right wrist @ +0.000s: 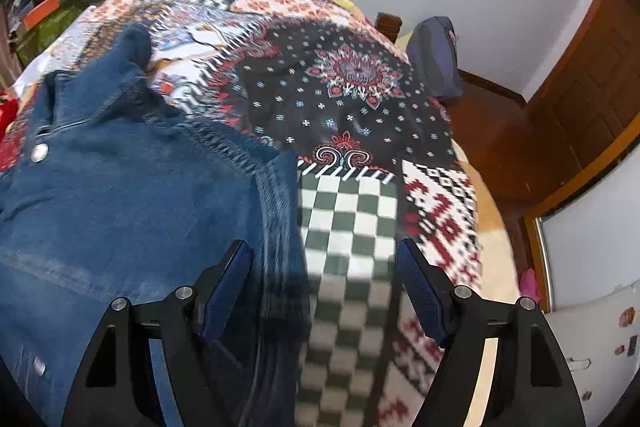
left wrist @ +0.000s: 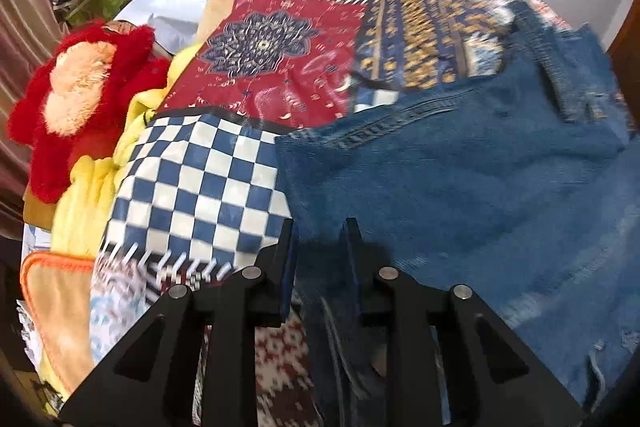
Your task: Fold large clothes
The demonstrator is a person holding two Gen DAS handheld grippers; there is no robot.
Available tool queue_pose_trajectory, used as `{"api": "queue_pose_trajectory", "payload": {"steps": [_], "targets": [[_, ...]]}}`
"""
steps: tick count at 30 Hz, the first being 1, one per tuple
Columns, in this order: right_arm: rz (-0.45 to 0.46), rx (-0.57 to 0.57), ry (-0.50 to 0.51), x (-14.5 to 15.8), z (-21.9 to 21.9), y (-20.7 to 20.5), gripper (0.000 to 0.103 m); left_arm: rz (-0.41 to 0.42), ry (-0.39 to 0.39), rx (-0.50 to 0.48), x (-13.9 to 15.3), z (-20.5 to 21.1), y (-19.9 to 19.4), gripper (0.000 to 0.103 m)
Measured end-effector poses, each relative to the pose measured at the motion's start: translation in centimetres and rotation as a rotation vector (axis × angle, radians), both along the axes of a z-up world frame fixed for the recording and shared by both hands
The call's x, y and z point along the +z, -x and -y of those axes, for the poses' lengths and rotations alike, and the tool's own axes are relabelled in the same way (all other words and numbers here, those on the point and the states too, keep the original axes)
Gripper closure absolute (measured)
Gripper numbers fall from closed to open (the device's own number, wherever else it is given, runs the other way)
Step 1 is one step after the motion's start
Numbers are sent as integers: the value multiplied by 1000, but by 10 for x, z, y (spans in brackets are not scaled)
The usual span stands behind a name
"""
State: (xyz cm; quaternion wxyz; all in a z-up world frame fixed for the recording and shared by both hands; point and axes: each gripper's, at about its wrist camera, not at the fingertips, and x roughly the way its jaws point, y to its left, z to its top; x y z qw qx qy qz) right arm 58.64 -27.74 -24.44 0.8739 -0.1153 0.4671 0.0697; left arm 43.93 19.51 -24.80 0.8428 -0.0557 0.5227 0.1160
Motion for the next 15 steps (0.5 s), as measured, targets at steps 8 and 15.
{"api": "queue_pose_trajectory", "payload": {"steps": [8, 15], "targets": [[74, 43, -140, 66, 13, 72, 29, 160, -18, -71, 72, 40, 55, 48], [81, 54, -246, 106, 21, 132, 22, 255, -27, -99, 117, 61, 108, 11]]}}
